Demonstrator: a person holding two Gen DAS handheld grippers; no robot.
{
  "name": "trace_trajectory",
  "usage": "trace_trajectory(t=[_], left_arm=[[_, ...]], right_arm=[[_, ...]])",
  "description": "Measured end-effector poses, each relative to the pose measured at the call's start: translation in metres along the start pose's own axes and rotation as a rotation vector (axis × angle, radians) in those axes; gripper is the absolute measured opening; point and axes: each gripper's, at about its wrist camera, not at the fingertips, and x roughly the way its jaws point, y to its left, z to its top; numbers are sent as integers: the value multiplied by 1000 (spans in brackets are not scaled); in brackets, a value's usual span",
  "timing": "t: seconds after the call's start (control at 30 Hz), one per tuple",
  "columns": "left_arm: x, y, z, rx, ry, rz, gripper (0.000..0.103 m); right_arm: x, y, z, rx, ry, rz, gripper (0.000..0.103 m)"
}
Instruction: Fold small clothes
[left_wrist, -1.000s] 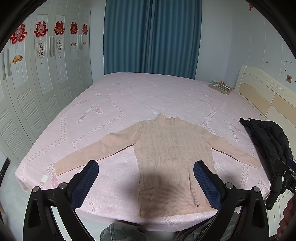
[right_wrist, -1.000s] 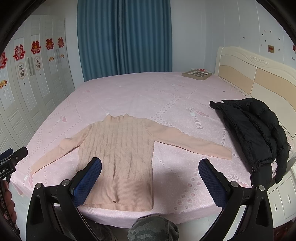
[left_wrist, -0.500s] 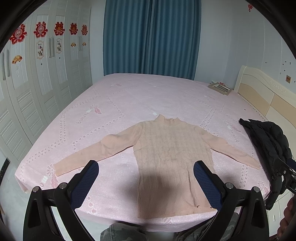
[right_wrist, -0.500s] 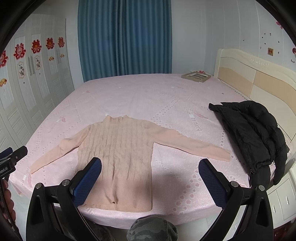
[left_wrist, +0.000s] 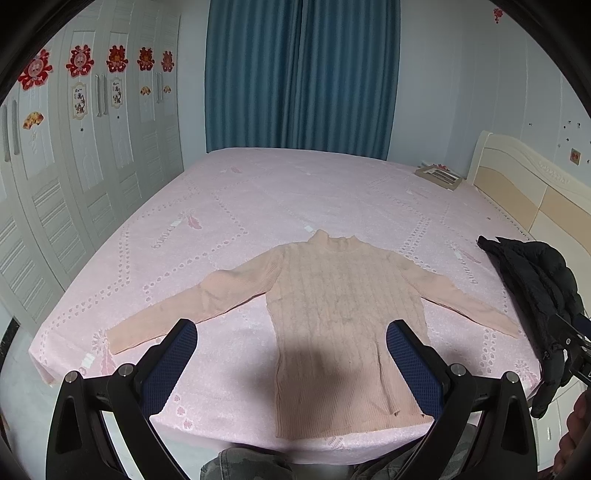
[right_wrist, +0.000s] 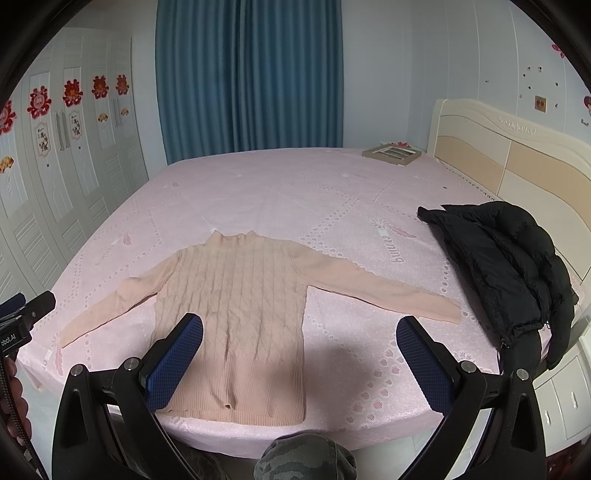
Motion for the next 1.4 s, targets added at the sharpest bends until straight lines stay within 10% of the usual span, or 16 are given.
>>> trace_trajectory(t=[0.7, 1.13, 1.4], left_arm=[[63, 33, -20, -42, 70, -8, 102], [167, 153, -92, -316, 313, 28, 91], [205, 252, -114, -530, 271, 167, 82]], right_arm=[[69, 11, -10, 23, 87, 26, 103], [148, 33, -40, -3, 142, 45, 100], [190, 59, -64, -42, 235, 80, 86]])
